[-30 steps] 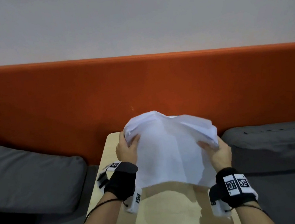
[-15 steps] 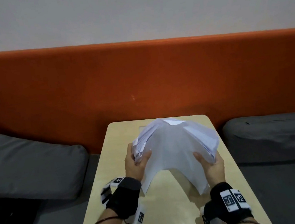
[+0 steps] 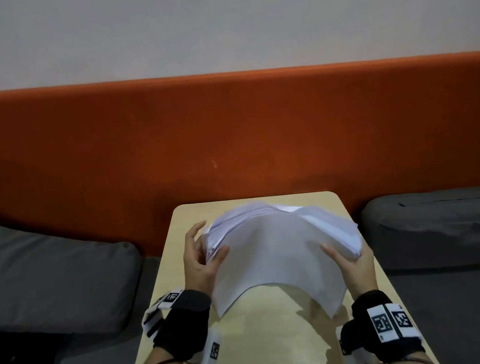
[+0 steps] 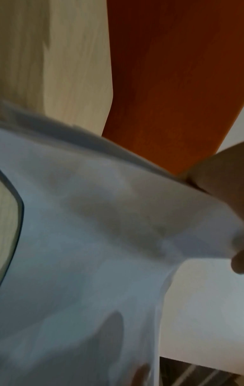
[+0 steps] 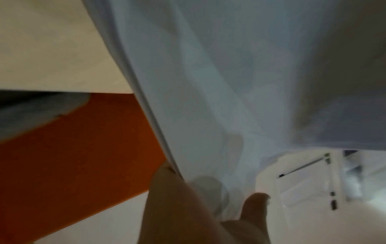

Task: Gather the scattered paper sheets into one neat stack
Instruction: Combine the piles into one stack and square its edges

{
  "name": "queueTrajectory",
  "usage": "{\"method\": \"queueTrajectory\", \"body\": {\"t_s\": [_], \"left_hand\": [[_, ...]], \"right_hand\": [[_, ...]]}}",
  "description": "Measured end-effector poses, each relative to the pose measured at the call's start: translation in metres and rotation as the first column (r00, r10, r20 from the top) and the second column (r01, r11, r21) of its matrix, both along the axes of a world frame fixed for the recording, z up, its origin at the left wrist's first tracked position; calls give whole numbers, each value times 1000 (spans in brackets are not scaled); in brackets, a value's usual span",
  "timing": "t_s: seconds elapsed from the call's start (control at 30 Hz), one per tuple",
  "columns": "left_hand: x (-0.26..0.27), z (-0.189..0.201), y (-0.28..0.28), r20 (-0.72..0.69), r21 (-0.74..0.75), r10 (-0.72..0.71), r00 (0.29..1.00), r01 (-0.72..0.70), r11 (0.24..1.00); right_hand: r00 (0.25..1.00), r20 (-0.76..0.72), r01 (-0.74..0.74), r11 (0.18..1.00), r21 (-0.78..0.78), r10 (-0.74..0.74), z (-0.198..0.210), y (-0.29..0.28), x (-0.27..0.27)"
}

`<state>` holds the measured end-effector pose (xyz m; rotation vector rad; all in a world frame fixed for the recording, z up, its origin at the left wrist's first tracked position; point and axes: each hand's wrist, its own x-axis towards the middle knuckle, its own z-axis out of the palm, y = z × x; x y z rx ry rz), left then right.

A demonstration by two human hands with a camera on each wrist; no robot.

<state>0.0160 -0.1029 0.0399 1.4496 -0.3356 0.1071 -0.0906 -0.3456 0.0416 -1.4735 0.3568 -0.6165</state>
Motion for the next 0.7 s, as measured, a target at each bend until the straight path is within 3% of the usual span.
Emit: {"method": "queueTrajectory", "body": {"t_s": [0.13, 0.3, 0.4, 0.5, 0.6, 0.7], "left_hand": [[6, -1, 5, -34, 34, -45, 998, 46, 998], [6, -27, -2, -307, 172, 52, 950, 2, 985], [2, -35, -8, -404, 182, 101, 909, -29, 983], [6, -27, -6, -350, 224, 125, 928, -46, 973], [18, -26, 1, -317, 308, 80, 945, 22, 951], [25, -44, 16, -504, 494, 111, 857, 181, 851]], "right_hand": [[994, -86, -68, 998, 16, 69, -2, -11, -2], [947, -276, -104, 970, 222, 165, -25, 1, -9], [944, -316, -17, 968, 249, 98, -44, 1, -6], [948, -317, 61, 988, 144, -13, -41, -4, -2], [952, -306, 70, 978, 196, -7, -42, -9, 2], [861, -505, 113, 989, 93, -51, -75, -12, -3]]}}
